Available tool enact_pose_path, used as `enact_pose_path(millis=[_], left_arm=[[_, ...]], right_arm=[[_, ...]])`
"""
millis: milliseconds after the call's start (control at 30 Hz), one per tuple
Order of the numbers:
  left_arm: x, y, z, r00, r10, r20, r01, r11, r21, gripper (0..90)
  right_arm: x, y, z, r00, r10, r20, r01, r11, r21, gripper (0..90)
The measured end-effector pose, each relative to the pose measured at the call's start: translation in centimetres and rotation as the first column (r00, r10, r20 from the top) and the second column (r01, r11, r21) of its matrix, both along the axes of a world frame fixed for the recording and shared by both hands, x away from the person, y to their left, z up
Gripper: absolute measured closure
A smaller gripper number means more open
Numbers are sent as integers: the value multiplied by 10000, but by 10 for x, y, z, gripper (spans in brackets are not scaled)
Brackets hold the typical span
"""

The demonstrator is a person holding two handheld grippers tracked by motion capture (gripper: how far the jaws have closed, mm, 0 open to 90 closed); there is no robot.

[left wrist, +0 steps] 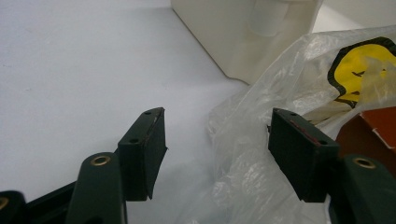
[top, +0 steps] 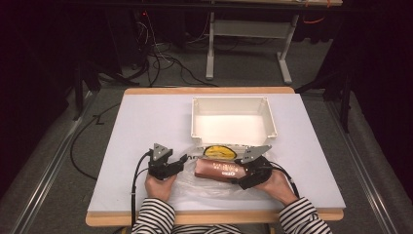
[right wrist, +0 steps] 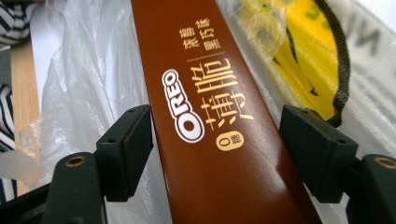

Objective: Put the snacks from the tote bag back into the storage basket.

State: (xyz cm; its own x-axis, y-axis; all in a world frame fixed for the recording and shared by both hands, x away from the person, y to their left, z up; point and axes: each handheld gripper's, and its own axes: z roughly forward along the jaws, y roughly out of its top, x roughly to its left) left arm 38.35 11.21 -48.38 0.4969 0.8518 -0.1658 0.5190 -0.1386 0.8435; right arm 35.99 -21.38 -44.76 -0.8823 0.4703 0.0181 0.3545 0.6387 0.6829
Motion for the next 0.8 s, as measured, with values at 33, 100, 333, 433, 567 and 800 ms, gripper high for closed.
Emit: enact_pose_path(millis=[33, 100, 333, 433, 567, 800], left_arm=[[0, 0, 0, 10000, 3, -1, -3, 10000, -3, 368], [0, 0, 0, 10000, 8, 3, -8, 10000, -11, 368], [0, 0, 0, 10000, 9, -20, -9, 10000, -21, 368], [1, 0, 0, 10000, 7, -65, -7, 10000, 29, 368], [1, -2, 0, 9999, -27, -161, 30, 9998, 187, 368], [1, -3, 0, 9998, -172, -133, 175, 9996, 236, 369]], right_arm=[[-1, 1, -1, 10000, -5, -36, 5, 9999, -116, 274], [-1, 3, -4, 9999, 56, 84, -53, 9993, -358, 274], [-3, 1, -5, 9996, 146, 242, -141, 9997, -220, 331], [-5, 2, -5, 9989, 306, 369, -297, 9993, -225, 357], [-7, 1, -5, 9983, 405, 409, -397, 9990, -189, 367], [-12, 1, -4, 9987, 227, 459, -215, 9994, -271, 374]])
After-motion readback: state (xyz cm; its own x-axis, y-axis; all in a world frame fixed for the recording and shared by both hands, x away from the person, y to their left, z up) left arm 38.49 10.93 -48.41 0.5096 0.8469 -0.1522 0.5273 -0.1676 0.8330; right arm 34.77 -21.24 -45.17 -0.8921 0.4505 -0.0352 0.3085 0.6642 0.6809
